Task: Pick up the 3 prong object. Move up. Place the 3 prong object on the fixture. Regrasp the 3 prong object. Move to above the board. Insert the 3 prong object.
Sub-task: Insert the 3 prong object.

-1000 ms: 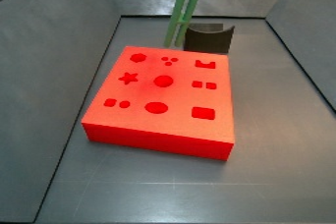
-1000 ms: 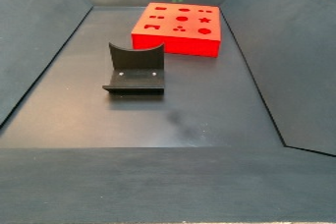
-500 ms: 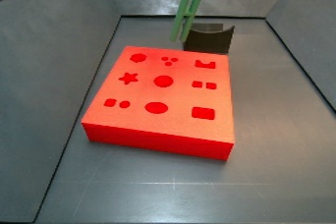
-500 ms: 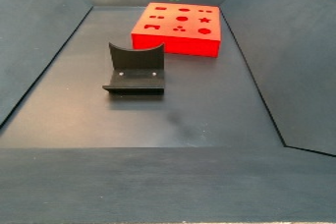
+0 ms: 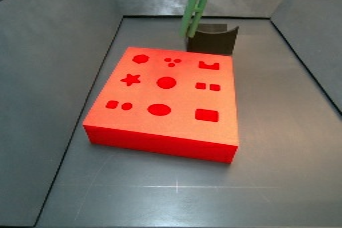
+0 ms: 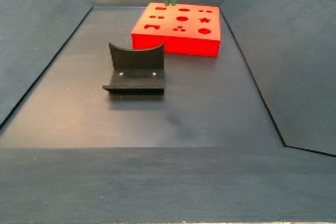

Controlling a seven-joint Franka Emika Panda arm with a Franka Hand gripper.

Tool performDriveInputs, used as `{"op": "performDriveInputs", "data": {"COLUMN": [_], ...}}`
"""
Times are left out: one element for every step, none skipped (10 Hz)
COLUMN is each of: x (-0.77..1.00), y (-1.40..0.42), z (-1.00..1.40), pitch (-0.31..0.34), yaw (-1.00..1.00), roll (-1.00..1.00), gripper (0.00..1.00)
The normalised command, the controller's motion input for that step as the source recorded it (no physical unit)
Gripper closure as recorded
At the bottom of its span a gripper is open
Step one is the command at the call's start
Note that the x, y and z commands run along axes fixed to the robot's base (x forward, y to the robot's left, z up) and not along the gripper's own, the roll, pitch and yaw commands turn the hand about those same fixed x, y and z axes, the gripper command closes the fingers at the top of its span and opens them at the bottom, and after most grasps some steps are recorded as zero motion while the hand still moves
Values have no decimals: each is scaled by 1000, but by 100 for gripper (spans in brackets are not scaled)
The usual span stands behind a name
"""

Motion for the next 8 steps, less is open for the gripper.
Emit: {"op": "performDriveInputs", "data": {"x": [-60,0,0,-26,0,-23,-260,-654], "y": [209,0,0,0,0,26,149,54], "z": [-283,-294,-300,-263,-40,0,0,0], "pitch": [-9,3,11,-40,-50,-17,-129,-499], "yaw": [637,886,906,714,223,131,120,11], "roll": [-239,-209,-180,-159,0,0,-76,-144], "gripper": [100,100,100,100,100,100,100,100]}}
